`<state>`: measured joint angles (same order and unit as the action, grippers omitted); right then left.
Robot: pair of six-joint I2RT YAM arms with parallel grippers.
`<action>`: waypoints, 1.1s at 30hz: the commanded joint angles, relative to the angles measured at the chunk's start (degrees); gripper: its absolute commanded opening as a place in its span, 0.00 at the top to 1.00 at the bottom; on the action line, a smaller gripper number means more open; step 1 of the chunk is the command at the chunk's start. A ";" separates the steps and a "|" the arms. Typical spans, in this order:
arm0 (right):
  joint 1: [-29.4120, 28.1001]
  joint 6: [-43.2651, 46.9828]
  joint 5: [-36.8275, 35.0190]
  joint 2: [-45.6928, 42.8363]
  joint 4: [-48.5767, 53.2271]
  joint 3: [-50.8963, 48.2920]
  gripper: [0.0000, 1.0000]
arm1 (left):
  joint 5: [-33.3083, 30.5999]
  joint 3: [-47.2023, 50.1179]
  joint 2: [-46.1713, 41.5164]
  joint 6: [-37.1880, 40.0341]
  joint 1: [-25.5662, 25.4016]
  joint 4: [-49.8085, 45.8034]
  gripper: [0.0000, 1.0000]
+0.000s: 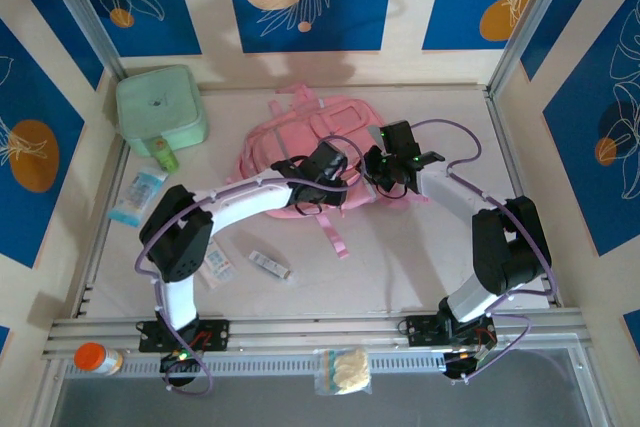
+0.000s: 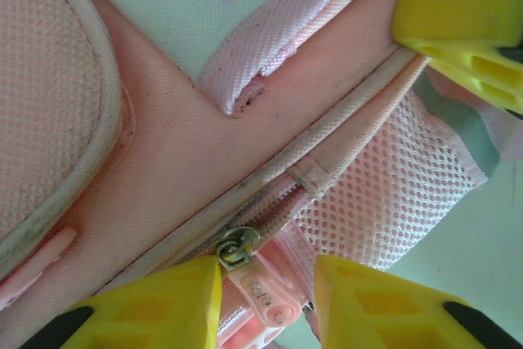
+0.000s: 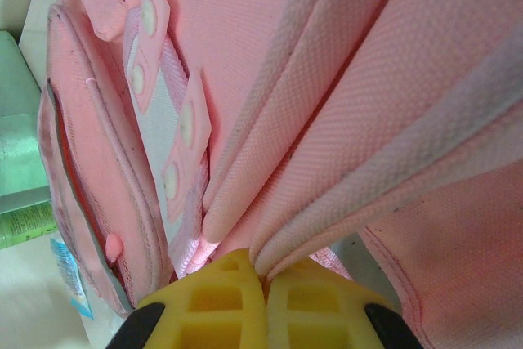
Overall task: Pack the student bag
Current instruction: Unzip the student bag at the top-center of the table.
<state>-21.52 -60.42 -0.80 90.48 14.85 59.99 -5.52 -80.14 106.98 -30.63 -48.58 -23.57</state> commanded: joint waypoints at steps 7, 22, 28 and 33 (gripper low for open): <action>-0.02 0.69 2.55 -0.78 -0.44 2.50 1.00 | -4.23 -2.49 2.51 -5.57 -0.21 -4.11 0.66; 1.78 2.44 3.86 -1.95 0.99 2.76 1.00 | -9.69 1.04 -1.42 -7.51 0.60 -4.51 0.90; 6.54 5.97 8.62 0.00 3.25 5.32 1.00 | -7.92 7.54 -5.28 -3.38 2.60 -6.41 0.95; 12.04 6.40 18.38 4.68 3.15 8.94 1.00 | -3.77 10.93 -5.72 -1.23 4.91 -5.47 0.98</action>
<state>-12.93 -56.36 12.86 93.84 18.74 64.75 -9.98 -71.55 101.78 -34.28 -45.80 -24.49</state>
